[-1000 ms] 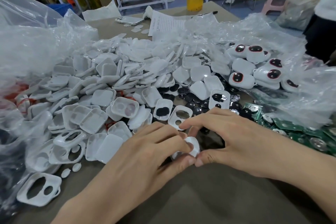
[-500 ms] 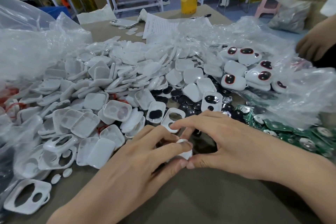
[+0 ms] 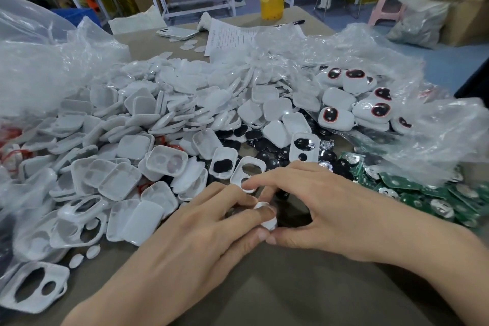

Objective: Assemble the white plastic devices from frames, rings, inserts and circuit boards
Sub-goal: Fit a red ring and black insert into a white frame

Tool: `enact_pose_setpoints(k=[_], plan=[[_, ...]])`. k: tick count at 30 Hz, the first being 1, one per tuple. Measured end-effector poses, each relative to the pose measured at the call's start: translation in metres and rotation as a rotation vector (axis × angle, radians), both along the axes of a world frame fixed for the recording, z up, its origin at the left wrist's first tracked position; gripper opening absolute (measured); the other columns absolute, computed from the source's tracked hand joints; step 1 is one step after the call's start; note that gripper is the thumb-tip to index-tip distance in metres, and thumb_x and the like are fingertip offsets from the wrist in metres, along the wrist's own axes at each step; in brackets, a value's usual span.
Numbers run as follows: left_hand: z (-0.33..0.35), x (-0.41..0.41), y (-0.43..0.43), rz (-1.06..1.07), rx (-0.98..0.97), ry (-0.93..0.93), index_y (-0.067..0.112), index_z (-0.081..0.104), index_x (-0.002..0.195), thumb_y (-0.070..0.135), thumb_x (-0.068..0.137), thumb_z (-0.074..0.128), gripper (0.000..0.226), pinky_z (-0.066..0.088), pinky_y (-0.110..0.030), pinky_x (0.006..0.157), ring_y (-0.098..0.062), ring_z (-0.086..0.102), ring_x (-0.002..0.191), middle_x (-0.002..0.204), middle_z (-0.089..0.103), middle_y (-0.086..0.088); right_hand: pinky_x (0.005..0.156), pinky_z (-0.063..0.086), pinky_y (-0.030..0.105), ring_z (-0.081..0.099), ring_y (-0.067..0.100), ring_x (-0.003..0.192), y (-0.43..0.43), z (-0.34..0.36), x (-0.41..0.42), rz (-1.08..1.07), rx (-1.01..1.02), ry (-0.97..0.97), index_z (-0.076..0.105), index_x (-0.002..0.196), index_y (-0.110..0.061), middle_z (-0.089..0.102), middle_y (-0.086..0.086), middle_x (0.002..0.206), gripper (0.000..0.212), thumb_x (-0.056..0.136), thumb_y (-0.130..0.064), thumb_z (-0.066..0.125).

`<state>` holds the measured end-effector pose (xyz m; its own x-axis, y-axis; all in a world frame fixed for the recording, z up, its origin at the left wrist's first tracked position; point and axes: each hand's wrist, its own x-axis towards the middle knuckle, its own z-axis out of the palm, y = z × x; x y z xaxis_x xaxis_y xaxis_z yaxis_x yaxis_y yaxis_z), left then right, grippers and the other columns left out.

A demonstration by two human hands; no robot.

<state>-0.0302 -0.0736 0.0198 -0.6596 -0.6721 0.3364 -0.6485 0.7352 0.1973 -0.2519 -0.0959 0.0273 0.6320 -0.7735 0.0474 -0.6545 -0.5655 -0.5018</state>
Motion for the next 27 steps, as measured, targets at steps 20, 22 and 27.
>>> enact_pose_setpoints(k=[20,22,27], plan=[[-0.001,0.005,0.000,0.014,0.032,0.011,0.026,0.073,0.116,0.041,0.102,0.050,0.031,0.052,-0.026,0.084,-0.010,0.062,0.104,0.115,0.065,0.009,0.101,0.028,0.012,0.040,-0.006,0.120,-0.002,-0.001,-0.001,-0.010,0.036,-0.031,0.036,0.138,-0.051,0.055,-0.031,0.114,0.062,0.085,-0.057,0.068],[-0.003,0.005,-0.001,0.008,0.030,0.011,0.027,0.074,0.115,0.041,0.102,0.050,0.031,0.049,-0.022,0.087,-0.008,0.061,0.104,0.114,0.064,0.009,0.101,0.028,0.012,0.040,-0.005,0.120,-0.002,-0.002,-0.002,-0.008,0.034,-0.025,0.036,0.138,-0.051,0.054,-0.031,0.114,0.062,0.085,-0.057,0.068],[-0.005,0.004,-0.002,0.009,0.041,0.024,0.027,0.075,0.114,0.041,0.101,0.051,0.031,0.043,-0.012,0.087,-0.006,0.059,0.100,0.111,0.063,0.009,0.101,0.027,0.009,0.041,-0.008,0.117,-0.003,-0.005,-0.001,-0.004,0.002,-0.026,0.039,0.138,-0.048,0.056,-0.031,0.112,0.062,0.084,-0.057,0.068]])
